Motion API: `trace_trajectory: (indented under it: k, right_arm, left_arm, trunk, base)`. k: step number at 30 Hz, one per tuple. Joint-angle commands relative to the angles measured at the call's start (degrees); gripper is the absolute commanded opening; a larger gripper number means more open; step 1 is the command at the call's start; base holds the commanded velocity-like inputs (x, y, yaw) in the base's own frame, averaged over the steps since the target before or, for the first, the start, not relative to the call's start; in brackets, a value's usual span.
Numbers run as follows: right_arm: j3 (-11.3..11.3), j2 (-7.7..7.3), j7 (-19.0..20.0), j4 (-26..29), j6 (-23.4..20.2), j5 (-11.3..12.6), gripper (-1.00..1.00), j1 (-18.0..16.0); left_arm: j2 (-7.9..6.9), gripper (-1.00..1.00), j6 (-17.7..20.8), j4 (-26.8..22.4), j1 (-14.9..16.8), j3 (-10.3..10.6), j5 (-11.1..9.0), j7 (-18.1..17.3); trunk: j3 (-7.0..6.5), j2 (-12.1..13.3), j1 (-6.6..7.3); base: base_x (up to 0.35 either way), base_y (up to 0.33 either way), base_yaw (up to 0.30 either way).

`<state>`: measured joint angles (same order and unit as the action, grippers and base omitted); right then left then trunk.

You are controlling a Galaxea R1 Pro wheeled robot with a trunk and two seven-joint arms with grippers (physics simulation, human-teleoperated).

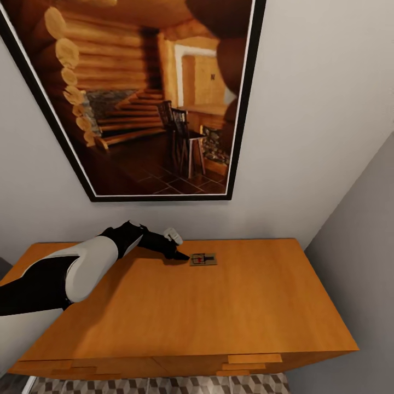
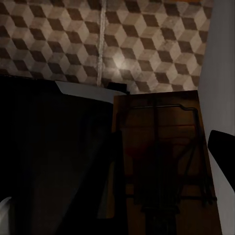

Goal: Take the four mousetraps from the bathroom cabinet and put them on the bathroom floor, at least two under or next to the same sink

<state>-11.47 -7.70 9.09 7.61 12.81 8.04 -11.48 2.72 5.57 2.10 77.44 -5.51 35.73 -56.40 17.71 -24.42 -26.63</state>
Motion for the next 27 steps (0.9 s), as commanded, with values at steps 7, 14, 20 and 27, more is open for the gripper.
trace_trajectory:
  k: [7, 14, 20, 27]
  right_arm:
    - [-0.4, -0.03, 0.2, -0.1, 0.2, 0.6, -1.0, 0.0]
    - [-0.4, -0.03, 0.2, -0.1, 0.2, 0.6, -1.0, 0.0]
    - [-0.4, -0.03, 0.2, -0.1, 0.2, 0.6, -1.0, 0.0]
    - [-0.4, -0.03, 0.2, -0.1, 0.2, 0.6, -1.0, 0.0]
  left_arm:
    - [0.01, 1.0, 0.6, 0.1, 0.1, -0.5, 0.2, -0.1]
    - [0.01, 1.0, 0.6, 0.1, 0.1, -0.5, 0.2, -0.1]
    - [0.11, 1.0, 0.6, 0.1, 0.1, -0.5, 0.2, -0.1]
    - [0.41, 1.0, 0.6, 0.1, 0.1, -0.5, 0.2, -0.1]
  trunk:
    - [0.1, -0.1, -0.03]
    - [0.1, -0.1, -0.03]
    - [0.1, -0.1, -0.03]
    - [0.1, -0.1, -0.03]
  base:
    - [0.0, -0.001, 0.0]
    - [0.0, 0.0, -0.103]
    - [0.0, 0.0, -0.23]
    - [0.0, 0.0, -0.067]
